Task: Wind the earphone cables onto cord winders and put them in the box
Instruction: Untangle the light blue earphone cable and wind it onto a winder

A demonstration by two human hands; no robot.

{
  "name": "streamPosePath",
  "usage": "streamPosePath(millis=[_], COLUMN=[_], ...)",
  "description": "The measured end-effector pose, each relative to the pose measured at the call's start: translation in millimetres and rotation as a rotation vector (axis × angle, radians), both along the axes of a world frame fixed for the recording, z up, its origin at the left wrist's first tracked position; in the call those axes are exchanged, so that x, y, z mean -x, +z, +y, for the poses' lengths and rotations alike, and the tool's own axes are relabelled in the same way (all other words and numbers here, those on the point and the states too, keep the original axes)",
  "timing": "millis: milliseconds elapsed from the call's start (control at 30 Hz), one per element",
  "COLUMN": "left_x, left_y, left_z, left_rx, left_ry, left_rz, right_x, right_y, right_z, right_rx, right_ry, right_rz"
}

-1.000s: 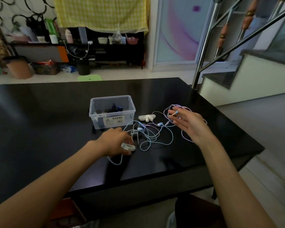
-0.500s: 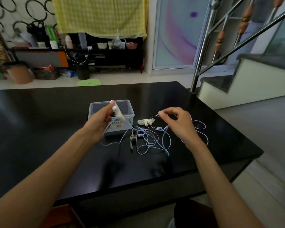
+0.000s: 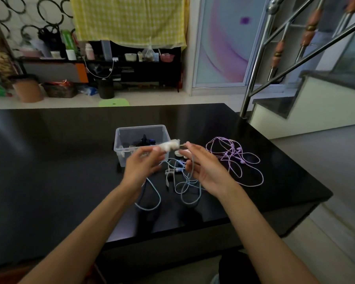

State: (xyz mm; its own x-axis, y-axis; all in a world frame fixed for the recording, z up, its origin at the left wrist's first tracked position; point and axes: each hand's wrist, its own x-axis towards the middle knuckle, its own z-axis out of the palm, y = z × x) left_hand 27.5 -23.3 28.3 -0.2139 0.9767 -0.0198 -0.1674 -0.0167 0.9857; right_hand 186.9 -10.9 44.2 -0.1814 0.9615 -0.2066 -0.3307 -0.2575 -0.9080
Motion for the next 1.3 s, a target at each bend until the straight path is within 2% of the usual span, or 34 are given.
streamPosePath(millis=[67,133,200,333,600,733,833,933,1033,1300], left_x=[-10.3,-14.2,-12.0,-2.3,10.3,6.4,4.3,1.5,0.1,0.1], left_y=[-10.5,-14.7,-13.2,-9.8,-10.6,-9.9,-9.1,-8.8,-8.7,-8.9], left_z=[-7.2,-9.8,-8.8,-7.1,-12.2,-11.6,-10.1,-12.0,-12.9,-13.3], left_rx=[-0.053,-0.073,-0.048,0.08,0.114,0.111,0.092,0.078,0.045,0.042], left_ry=[-0.067,-0.136,-0.188,-0.27,-0.335,-0.295,-0.394,-0.456,-0.41,-0.37], left_rz=[0.078,0.175,0.226,0.14,0.178,0.142,0.151,0.132,0.108,0.053], right_x=[2.3,2.0,0.7,4.1,4.3,1.2,-4.6,-7.2,-7.5,-12.8], right_y=[-2.9,-5.2,-8.5,-14.4,-12.6,-8.8,-9.5,-12.2,-15.2,-22.0], right_z=[1.4,3.1,3.5,-0.3,-5.4,-2.4,4.2,4.9,5.1,14.4], right_rx=[0.061,0.071,0.046,-0.033,-0.112,-0.146,-0.114,-0.055,-0.031,0.051], right_ry=[0.003,-0.036,-0.044,0.082,0.159,0.088,0.009,0.091,0.191,0.061], right_rz=[0.114,0.119,0.037,-0.213,-0.413,-0.33,-0.248,-0.264,-0.268,-0.123])
